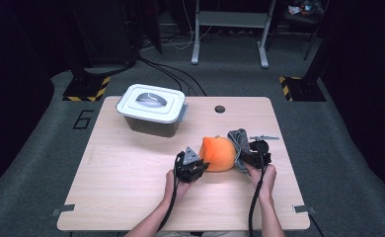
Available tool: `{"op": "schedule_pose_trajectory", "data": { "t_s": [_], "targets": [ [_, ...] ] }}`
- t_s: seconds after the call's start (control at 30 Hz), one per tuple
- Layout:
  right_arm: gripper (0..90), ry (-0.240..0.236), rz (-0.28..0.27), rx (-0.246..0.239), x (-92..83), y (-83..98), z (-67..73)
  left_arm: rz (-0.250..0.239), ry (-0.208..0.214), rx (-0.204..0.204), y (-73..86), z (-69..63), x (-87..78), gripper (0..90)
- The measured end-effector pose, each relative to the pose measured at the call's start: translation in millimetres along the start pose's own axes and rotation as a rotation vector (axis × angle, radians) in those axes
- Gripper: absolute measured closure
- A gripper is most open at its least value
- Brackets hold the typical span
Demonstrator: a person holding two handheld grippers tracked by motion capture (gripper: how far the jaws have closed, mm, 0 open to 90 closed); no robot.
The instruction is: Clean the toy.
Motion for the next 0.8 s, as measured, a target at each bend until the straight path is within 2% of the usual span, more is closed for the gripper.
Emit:
{"op": "schedule_pose_trajectory", "data": {
  "t_s": [0.07, 0.17, 0.27, 0.33, 0.37, 0.43, 0.57, 0.63, 0.7, 0.8],
  "targets": [
    [75.8, 0.002, 0.023, 0.006, 7.6, 4.3, -4.6, 0.0, 0.0, 0.001, 0.1, 0.1, 0.1, 76.9],
    [75.8, -0.003, 0.065, 0.042, 17.4, 10.2, -5.2, 0.002, -0.001, 0.005, 0.7, 0.8, -0.2, 77.0],
    [75.7, -0.013, 0.091, 0.028, 24.9, 13.5, -4.7, 0.0, 0.004, -0.002, 1.2, 0.5, -0.2, 76.9],
    [75.7, -0.013, 0.106, 0.039, 23.5, 13.8, -3.3, 0.0, 0.002, -0.002, 1.1, 0.8, -0.3, 76.9],
    [75.7, -0.011, 0.094, 0.022, 22.0, 12.1, -5.0, -0.001, 0.0, -0.001, 1.1, 1.0, -0.3, 76.9],
    [75.7, -0.005, 0.081, 0.031, 15.4, 10.5, -6.5, -0.004, 0.0, -0.001, 1.2, 1.5, -0.4, 76.9],
    [75.7, -0.023, -0.002, 0.008, -11.1, 2.1, -6.6, 0.0, 0.0, 0.001, 1.3, 1.1, -0.9, 76.9],
    [75.7, -0.046, -0.044, -0.007, -26.1, -3.7, -1.2, 0.002, -0.002, 0.007, 1.2, 0.3, -1.1, 76.9],
    [75.7, -0.081, -0.072, -0.015, -40.3, -9.2, 9.0, 0.002, -0.004, 0.008, 0.9, -0.3, -1.1, 76.9],
    [75.6, -0.104, -0.111, -0.056, -56.9, -17.6, 26.4, 0.001, -0.007, 0.009, 0.8, -0.4, -0.9, 76.9]
  ]
}}
Point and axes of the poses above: each handheld gripper's, and its own axes: x roughly forward along the jaws, y roughly out of its underside, z roughly to its left, the point moved 8 cm from there along x, roughly forward along the jaws, and after that the axes turned 10 degrees about z, right-handed, at the moved point
